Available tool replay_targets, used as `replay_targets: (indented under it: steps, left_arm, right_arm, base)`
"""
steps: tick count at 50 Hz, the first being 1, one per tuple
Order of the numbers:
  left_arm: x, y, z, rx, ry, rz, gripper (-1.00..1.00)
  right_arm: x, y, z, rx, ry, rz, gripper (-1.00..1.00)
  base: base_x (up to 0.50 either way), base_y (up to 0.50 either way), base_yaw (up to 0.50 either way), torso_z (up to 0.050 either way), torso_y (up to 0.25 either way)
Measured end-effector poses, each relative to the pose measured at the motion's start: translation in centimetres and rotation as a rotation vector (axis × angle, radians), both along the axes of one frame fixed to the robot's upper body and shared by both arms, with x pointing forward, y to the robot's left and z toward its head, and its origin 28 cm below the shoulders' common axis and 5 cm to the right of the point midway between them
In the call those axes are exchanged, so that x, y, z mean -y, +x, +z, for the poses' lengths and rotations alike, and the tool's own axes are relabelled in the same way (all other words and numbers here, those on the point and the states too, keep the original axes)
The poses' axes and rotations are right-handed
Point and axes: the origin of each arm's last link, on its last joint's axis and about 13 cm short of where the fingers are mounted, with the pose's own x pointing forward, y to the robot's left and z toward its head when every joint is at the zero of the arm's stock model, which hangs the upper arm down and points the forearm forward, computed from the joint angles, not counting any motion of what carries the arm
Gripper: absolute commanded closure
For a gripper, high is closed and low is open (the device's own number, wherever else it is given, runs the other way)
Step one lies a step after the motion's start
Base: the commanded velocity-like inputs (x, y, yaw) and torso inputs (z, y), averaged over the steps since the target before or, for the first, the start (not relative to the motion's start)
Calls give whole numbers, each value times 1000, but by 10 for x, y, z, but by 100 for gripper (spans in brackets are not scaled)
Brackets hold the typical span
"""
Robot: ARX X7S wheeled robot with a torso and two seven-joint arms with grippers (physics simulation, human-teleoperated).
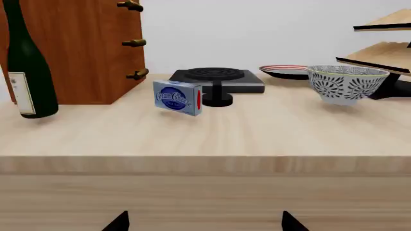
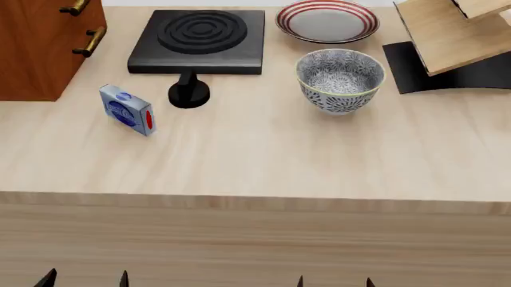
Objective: Pick up the cream cheese and put it in the bowl.
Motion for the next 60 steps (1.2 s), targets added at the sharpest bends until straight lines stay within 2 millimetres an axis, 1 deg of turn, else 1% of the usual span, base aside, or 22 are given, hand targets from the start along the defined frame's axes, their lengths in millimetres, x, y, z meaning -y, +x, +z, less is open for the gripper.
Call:
replay_targets:
  steps: [2,16,34,60]
  left_arm:
    - [3,3,-1,-13,-13,-15,-100]
    - [0,0,1,2,-25,-7,-100]
    - [0,-2,1,0,-38,-36,-100]
    - [0,-1,1,-5,-41,-20,-100]
  right_arm:
    - [1,0,2,13,2,-4,-100]
    - [0,-1,1,5,1,0,-100]
    - [-1,-1,1,0,-1,3,-100]
    - [-1,-1,1,3,-3,1,-100]
  base:
    - [0,0,0,0,0]
    - [0,0,0,3,0]
    - [0,0,0,48,0]
    - [0,0,0,50,0]
